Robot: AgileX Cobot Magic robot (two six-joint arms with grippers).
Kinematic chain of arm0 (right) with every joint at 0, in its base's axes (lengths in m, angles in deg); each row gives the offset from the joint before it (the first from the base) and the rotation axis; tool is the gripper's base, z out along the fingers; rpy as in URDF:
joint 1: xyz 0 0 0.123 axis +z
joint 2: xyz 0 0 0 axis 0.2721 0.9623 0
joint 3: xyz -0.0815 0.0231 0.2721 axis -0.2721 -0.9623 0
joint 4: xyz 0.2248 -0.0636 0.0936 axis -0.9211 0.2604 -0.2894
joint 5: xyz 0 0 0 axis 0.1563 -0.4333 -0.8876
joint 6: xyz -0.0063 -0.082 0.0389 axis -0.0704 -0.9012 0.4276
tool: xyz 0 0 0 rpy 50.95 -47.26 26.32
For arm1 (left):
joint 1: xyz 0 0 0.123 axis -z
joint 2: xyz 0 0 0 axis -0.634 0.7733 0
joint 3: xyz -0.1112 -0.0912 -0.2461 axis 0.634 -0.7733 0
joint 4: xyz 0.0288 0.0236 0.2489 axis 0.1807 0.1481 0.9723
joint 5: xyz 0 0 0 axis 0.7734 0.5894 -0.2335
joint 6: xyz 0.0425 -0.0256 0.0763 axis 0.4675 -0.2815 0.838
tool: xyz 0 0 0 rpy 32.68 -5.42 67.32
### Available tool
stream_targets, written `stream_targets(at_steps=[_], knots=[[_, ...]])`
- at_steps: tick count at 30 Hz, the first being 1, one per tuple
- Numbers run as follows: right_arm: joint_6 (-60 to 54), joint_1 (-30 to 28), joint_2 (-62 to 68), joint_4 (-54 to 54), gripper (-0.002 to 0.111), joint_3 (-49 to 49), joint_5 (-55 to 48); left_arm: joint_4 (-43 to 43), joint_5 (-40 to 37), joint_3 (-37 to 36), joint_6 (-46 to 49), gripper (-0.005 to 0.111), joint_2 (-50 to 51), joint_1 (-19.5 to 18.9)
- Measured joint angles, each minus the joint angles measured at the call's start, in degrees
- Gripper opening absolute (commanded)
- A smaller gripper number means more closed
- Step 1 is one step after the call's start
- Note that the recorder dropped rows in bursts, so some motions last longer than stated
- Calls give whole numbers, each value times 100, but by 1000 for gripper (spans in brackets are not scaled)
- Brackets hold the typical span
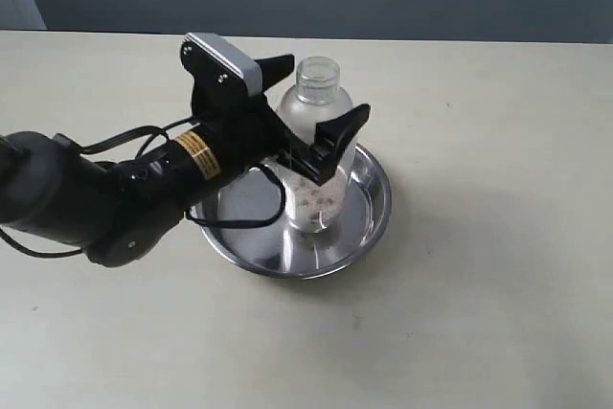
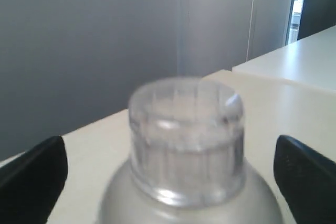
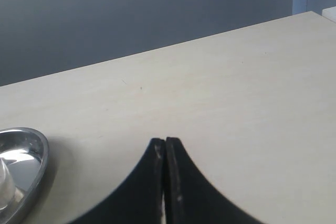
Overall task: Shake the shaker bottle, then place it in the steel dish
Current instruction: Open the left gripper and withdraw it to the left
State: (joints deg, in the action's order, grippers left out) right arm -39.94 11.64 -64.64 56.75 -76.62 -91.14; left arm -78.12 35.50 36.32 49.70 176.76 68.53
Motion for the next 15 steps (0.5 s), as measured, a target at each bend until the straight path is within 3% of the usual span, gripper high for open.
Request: stream_targets(at_steps=[4,7,14,15], knots=[[0,0,0,0,-1,0,0,113,-199,-10,77,101,-486,-281],[0,0,0,0,-1,0,0,251,-295,-117,16,84,-867,-518],[0,0,0,0,-1,0,0,62,-347,-731,-45,2,-1500,-750],[0,0,0,0,-1,0,0,-28,-380,-829,-27,1,-1570,-750]])
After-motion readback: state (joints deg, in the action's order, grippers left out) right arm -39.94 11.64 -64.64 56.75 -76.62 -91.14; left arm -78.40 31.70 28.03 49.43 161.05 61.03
